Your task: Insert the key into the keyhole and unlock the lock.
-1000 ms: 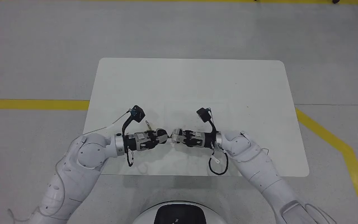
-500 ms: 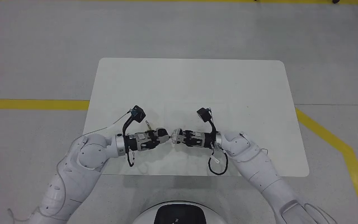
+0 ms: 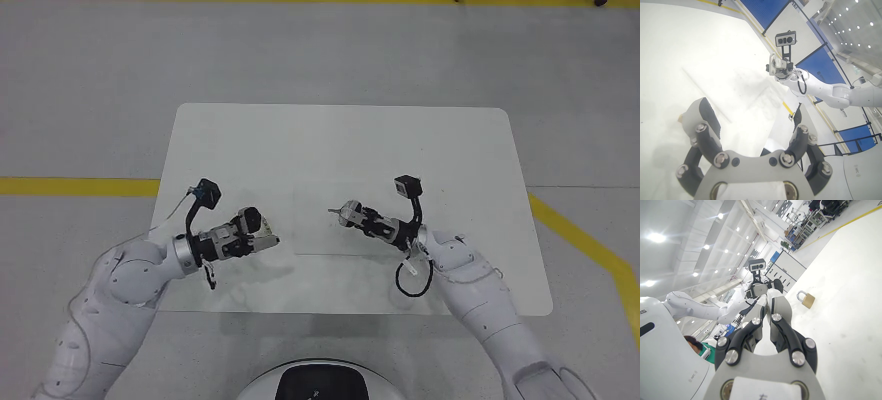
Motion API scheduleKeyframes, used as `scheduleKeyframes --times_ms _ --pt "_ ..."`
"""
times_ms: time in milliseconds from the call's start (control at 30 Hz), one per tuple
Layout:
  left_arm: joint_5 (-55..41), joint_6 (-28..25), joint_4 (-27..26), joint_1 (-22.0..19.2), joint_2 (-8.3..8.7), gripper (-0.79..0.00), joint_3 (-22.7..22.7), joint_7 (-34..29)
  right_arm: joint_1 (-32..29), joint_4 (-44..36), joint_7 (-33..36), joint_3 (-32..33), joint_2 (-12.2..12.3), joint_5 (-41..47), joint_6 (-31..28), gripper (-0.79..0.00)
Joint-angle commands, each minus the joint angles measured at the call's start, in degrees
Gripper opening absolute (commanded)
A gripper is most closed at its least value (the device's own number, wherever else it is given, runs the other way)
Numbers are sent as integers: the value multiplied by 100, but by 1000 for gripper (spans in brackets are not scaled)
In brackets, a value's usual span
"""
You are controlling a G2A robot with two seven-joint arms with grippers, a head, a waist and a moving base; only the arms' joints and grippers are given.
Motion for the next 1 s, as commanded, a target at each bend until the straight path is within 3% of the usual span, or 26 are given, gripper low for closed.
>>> scheduleKeyframes --times_ms 0,100,267,400,567,667,767,967 --pt "-8 -7 -39 107 41 0 -223 3 -117 -129 -117 214 34 -92 0 -785" --pt "-81 -56 -130 271 99 0 -532 -17 -168 -85 -314 459 73 -567 0 -785" --pt "165 74 -239 395 170 0 -824 -175 -168 -85 -314 459 73 -567 0 -785" --pt "909 228 -421 346 228 0 -928 -421 -168 -85 -314 459 73 -567 0 -785" --pt "2345 174 -1028 416 289 0 -992 -450 -168 -85 -314 459 73 -567 0 -785" --pt "2957 453 -1239 377 281 0 -839 -315 -168 -85 -314 459 73 -567 0 -785" --pt "3046 725 -1244 225 238 0 -407 -291 -168 -85 -314 459 73 -567 0 -785" --pt "3575 2255 -1091 -163 86 0 511 -367 -168 -85 -314 459 73 -567 0 -785"
